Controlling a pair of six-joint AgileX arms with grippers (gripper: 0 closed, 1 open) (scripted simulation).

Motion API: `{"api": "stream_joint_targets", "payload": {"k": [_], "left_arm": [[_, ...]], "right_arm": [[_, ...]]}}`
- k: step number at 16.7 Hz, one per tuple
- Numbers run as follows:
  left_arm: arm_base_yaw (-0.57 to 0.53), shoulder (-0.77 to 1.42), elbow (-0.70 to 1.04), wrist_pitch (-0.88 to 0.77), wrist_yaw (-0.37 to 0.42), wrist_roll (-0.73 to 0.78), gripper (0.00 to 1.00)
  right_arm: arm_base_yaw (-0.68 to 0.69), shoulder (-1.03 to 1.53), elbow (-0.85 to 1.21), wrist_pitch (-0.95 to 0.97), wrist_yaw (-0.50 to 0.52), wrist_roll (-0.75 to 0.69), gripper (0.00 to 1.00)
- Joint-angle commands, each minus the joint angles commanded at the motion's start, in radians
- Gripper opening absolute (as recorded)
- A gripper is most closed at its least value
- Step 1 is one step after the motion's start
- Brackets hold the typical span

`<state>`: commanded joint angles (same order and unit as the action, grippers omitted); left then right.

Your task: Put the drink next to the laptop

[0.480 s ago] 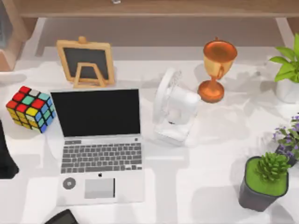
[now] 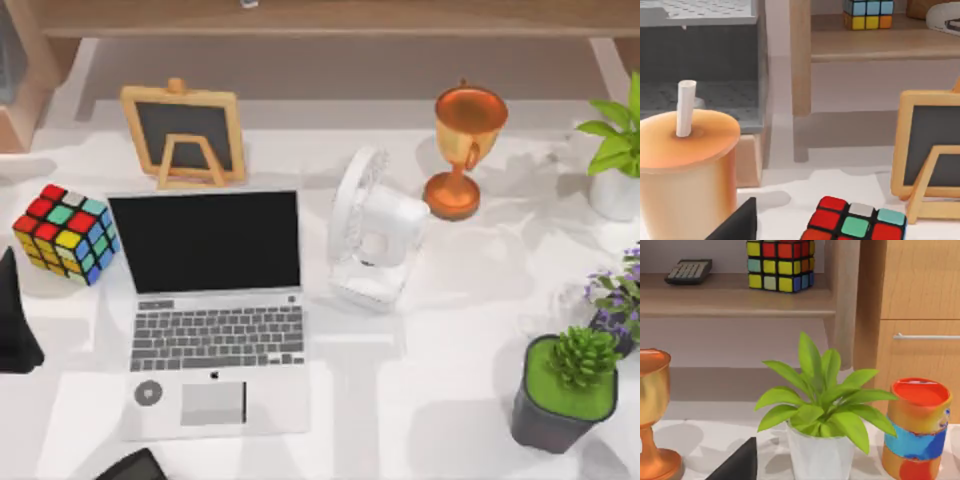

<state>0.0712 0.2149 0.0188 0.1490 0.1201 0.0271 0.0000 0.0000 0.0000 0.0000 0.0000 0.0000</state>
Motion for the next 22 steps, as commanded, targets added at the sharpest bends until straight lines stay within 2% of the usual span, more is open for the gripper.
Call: {"api": "stream_joint_targets", "payload": {"k": [9,14,18,22], "left_arm": [[0.298,0.716,0.093,0.508,0.294,0.064,1.0],[0.454,1.08,0.144,0.764,0.426,0.099,1.0],[0.52,1.248,0.165,0.88,0.494,0.119,1.0],[0.529,1.272,0.168,0.897,0.505,0.123,1.0]], "right_arm": [[0.0,0.0,0.0,0.0,0.0,0.0,1.0],[0.0,0.0,0.0,0.0,0.0,0.0,1.0],[0.0,0.0,0.0,0.0,0.0,0.0,1.0],[0.0,0.0,0.0,0.0,0.0,0.0,1.0]]}}
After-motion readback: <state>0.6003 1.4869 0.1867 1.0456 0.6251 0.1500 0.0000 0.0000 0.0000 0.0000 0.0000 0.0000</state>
